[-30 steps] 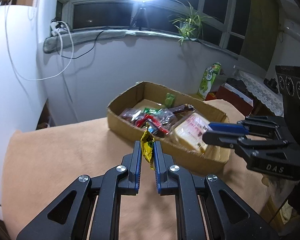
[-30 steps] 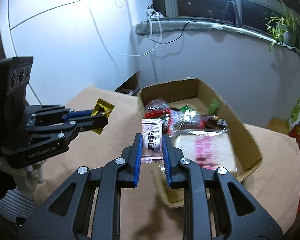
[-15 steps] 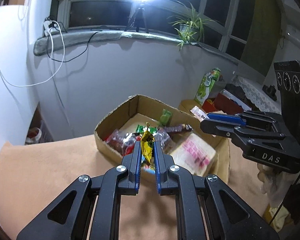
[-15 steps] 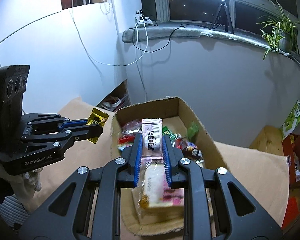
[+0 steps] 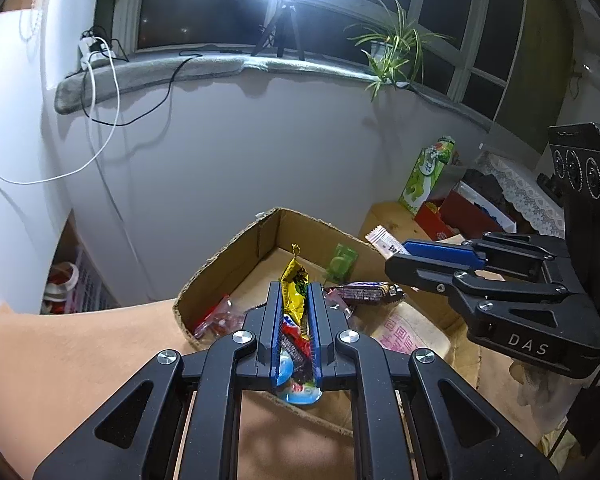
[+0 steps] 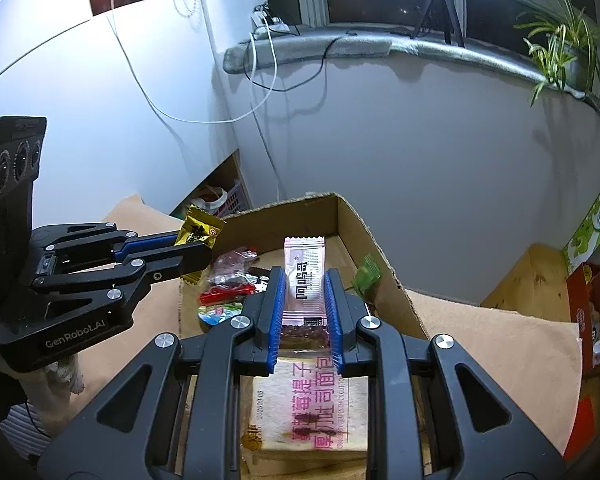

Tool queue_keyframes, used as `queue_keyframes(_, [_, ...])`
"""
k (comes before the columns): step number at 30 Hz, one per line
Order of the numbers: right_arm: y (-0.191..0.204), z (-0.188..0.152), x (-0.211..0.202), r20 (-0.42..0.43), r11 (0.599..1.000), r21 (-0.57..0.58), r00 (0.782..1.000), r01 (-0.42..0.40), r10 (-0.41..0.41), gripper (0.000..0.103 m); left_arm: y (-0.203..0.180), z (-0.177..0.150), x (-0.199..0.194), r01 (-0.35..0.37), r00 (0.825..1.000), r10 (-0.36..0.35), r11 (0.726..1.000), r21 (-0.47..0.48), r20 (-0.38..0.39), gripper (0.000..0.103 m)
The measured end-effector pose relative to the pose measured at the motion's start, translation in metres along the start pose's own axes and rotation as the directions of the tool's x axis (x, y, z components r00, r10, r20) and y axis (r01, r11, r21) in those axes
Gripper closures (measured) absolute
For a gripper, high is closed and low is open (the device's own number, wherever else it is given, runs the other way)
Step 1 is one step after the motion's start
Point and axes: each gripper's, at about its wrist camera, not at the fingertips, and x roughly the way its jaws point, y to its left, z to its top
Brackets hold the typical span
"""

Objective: Organize snacks
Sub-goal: 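Carry the yellow and pink-white candies over the box with both tools, then open both tools to drop the candies into the box and withdraw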

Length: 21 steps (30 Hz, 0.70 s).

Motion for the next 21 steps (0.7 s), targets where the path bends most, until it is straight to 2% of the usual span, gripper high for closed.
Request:
queue_keyframes(12, [-0.009,-0.004,0.011,-0.025,1.000,0.024,1.000,0.011,-0.011,0.082,-0.003,0.001,0.012,-0.008,1.000,0.008,1.000,0.016,-0.018,0.092])
queue_keyframes(20, [-0.009,-0.006,0.012,-0.033,1.000,0.018,0.999,0.015,-0.014,0.082,-0.002,0.000,0.012,-0.017,1.000,0.018,1.000,0.014,-0.020,0.088])
queue_keyframes(21, [-0.009,-0.006,0.012,-0.033,1.000,0.018,0.999,0.019,-0.018,0.078,-0.002,0.000,0.012,-0.018,1.000,0.018,1.000,0.013,-0.020,0.085])
